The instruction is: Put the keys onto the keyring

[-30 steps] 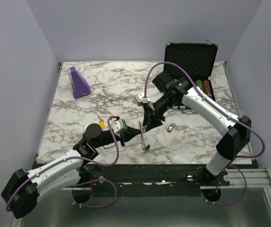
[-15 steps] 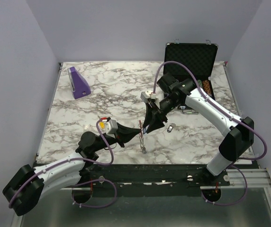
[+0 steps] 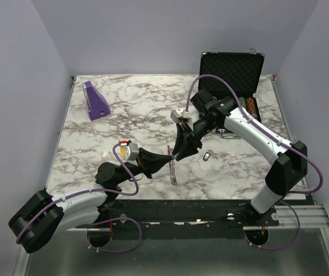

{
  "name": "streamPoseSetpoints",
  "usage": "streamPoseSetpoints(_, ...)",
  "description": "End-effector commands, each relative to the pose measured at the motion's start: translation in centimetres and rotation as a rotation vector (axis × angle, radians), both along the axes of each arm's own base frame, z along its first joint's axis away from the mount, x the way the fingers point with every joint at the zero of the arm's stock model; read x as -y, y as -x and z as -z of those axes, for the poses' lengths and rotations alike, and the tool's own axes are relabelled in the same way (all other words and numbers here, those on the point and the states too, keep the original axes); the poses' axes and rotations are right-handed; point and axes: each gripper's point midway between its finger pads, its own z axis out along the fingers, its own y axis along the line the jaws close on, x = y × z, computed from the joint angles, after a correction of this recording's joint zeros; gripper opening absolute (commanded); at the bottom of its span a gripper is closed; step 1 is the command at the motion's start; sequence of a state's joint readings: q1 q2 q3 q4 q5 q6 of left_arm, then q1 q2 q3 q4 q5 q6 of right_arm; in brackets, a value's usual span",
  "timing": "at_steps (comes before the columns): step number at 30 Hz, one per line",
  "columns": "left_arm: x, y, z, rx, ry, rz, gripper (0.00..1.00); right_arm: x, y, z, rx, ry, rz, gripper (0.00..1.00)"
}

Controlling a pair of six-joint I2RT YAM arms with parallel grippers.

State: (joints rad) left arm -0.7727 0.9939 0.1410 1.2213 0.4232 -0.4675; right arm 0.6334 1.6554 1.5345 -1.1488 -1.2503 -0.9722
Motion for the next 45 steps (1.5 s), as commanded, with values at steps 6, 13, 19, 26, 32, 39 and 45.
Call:
streamPoseSetpoints(6,-0.8,0.1,-4.0,0.084,0.123,-0.024,0.00,-0.7,0.0,0.3,-0.042,-0.010,0.009,0.32)
streamPoseSetpoints(13,-0.9,-0.2,-4.0,0.076,0.127,-0.042,0.00,-0.8,0.0,0.1,-0.045,-0.021,0.005,0.06)
streamPoseSetpoints(19,-0.4,-0.8,-3.0,0.038,0.067,-0.052,0.00,-0.7,-0.5,0.1,-0.031,0.018,0.030,0.01)
streamPoseSetpoints(26,-0.6,-1.4,-0.1,0.037,-0.206,-0.093,0.59,0.0,-2.0,1.1,0.042,0.139,0.100,0.01)
streamPoseSetpoints(32,-2.3,-1.0,0.3,0.121,-0.361,-0.125,0.74,1.4,-3.6,1.8,0.123,0.285,0.132,0.01)
streamPoseSetpoints(39,-1.7,-2.3,0.6,0.150,-0.509,-0.118,0.66,2.8,-5.2,2.3,0.168,0.450,0.142,0.01)
streamPoseSetpoints(45,-0.6,-3.7,-0.6,0.194,-0.491,-0.133,0.63,3.1,-5.9,2.2,0.208,0.488,0.170,0.01)
